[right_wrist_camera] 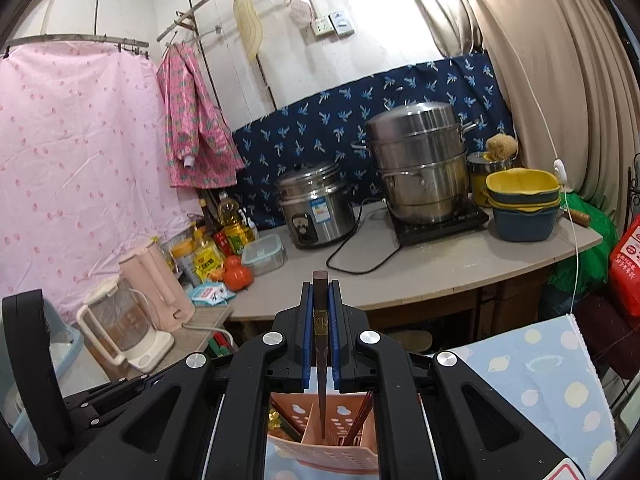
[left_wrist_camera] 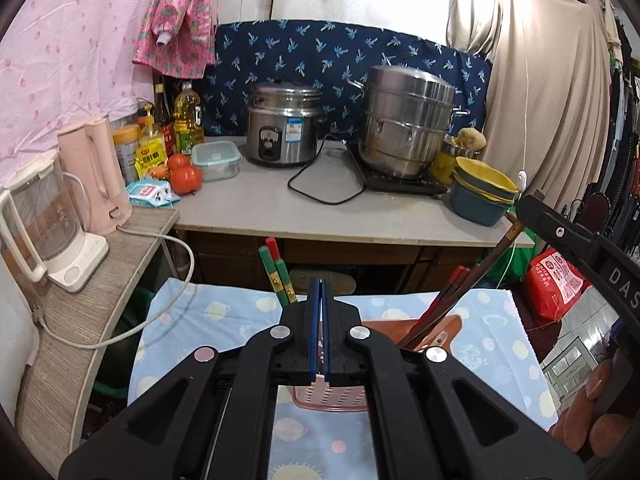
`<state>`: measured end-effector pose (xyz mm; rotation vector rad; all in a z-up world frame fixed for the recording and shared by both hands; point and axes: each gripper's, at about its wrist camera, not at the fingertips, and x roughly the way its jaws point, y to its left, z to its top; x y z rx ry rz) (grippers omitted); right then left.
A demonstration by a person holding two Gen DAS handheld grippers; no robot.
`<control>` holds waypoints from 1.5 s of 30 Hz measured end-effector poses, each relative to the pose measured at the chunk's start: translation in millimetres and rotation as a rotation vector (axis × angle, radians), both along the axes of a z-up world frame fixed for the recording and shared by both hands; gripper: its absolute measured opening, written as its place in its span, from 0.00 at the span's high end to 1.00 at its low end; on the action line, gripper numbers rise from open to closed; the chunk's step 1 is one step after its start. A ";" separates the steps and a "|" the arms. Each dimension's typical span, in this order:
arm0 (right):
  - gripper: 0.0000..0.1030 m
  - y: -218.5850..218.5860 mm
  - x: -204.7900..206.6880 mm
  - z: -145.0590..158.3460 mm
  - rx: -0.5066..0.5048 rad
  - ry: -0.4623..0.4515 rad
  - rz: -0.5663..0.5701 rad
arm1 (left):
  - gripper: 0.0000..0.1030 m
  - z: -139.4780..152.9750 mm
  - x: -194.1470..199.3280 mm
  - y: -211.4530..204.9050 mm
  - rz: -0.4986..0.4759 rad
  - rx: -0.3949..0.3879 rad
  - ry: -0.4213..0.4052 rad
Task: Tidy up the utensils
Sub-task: 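Open the right tool over the holder while the left tool releases the spoon into it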
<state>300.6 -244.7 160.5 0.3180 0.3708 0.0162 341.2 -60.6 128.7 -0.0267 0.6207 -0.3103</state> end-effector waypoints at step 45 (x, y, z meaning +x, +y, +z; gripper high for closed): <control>0.69 31.3 -126.4 -55.3 -0.139 0.236 0.033 | 0.58 -29.8 -114.5 -0.3 0.034 0.061 0.047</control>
